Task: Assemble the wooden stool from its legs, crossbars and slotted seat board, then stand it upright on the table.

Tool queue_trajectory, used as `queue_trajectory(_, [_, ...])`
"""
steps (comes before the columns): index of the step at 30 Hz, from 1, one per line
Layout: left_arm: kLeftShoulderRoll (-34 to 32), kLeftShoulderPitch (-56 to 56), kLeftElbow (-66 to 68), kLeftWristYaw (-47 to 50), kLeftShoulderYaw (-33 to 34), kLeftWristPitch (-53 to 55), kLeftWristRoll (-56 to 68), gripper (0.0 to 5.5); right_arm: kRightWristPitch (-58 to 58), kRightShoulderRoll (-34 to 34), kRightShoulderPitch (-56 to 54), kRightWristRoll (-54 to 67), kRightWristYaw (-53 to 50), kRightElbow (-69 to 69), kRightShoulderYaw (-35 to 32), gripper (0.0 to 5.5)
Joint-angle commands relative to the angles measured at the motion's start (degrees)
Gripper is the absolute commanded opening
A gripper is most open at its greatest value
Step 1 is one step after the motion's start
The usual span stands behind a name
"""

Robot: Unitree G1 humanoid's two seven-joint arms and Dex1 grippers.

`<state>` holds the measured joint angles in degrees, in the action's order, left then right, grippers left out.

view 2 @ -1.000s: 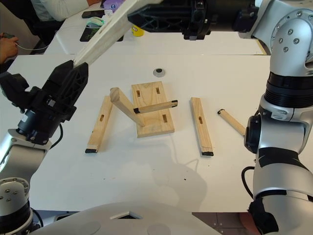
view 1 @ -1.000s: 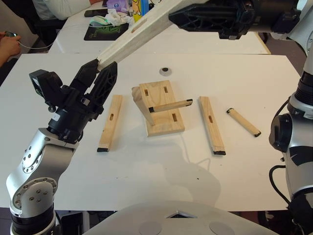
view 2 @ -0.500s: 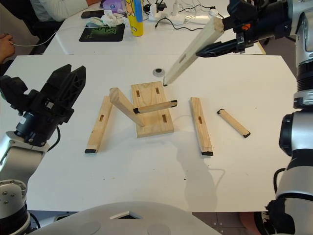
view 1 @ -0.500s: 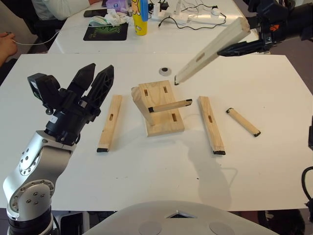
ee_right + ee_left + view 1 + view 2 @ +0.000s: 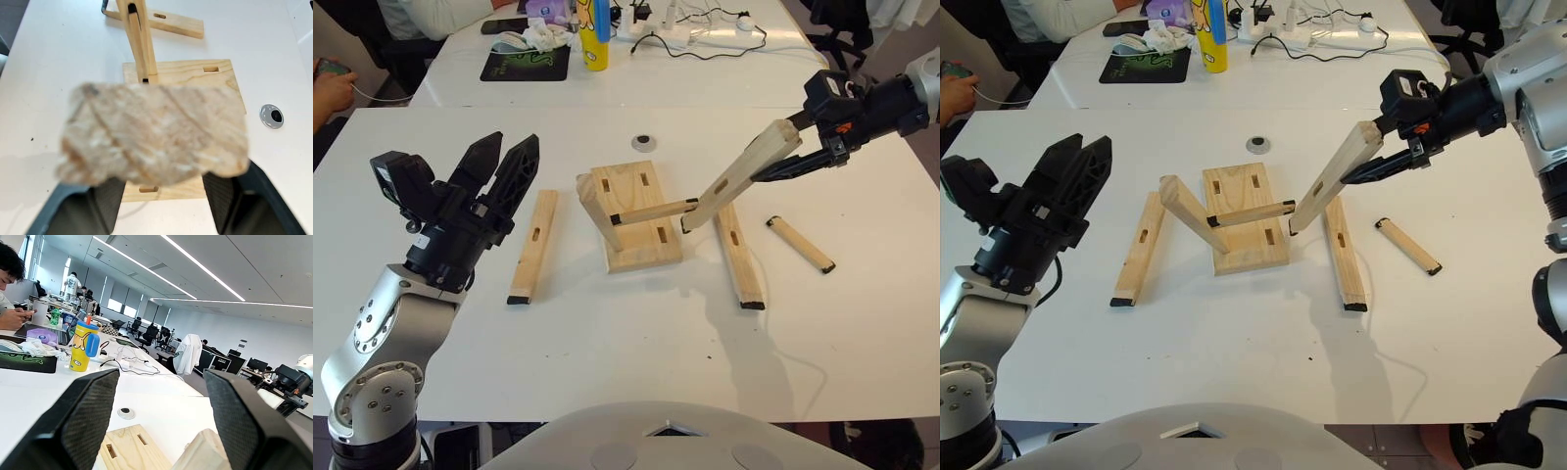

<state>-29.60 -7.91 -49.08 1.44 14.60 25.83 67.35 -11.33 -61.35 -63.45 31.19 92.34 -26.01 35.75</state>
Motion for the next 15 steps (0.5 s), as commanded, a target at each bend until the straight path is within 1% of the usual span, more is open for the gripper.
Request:
queue_trajectory(1, [-0.01, -0.99, 0.49, -0.52, -0.22, 0.57, -0.15, 3.18, -1.37, -1.09, -0.39, 1.83, 0.15, 1.32, -0.74, 2.06])
queue_trajectory(6, [0.14, -1.49, 0.34, -0.61, -0.22, 0.37, -0.27, 3.18, -1.75, -1.45, 0.84, 2.01, 0.15, 2.82, -0.18, 2.06])
queue_trajectory(15, [0.2, -0.92, 0.72, -0.83, -0.64, 0.37, -0.26, 3.18, -2.2, 1.83, 2.42, 1.27, 0.15, 3.29, -2.62, 2.06])
